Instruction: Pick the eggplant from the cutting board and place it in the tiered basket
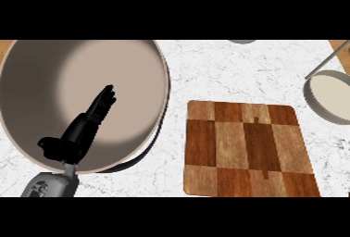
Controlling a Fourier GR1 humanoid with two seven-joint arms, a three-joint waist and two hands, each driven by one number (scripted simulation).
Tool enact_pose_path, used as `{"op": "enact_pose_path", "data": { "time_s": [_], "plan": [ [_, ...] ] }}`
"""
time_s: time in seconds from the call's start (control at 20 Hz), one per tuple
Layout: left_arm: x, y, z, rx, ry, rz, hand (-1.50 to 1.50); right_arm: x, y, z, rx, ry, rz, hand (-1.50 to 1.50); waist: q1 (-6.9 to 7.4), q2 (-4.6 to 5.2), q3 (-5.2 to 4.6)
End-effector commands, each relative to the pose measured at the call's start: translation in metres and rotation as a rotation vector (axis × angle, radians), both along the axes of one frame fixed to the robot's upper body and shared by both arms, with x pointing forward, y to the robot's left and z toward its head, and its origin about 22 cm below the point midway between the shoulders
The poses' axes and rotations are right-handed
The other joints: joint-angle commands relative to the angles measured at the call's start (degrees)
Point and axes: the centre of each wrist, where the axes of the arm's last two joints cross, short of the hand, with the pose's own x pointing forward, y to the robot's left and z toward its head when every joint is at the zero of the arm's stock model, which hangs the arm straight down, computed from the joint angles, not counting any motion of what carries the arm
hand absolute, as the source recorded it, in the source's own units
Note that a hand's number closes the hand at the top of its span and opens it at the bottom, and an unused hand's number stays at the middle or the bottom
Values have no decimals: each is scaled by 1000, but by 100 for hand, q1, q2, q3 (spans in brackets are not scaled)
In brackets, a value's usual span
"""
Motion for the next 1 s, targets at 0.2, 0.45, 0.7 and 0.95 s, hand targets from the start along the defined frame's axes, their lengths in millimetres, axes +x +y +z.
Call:
{"op": "enact_pose_path", "data": {
  "time_s": [0.2,0.45,0.7,0.95],
  "plan": [
    [3,-1,-27,-31,86,20,0,32,27,-26,97,10,72,150,-140,83,-85],
    [2,-7,-24,-26,98,7,0,44,37,-46,194,28,71,150,-97,113,-79],
    [-2,-7,-24,-30,102,13,0,50,40,-31,496,163,0,-150,-109,104,-85],
    [-5,-4,-23,-5,74,13,0,48,35,-32,612,77,-15,-150,-174,68,-82]
  ]
}}
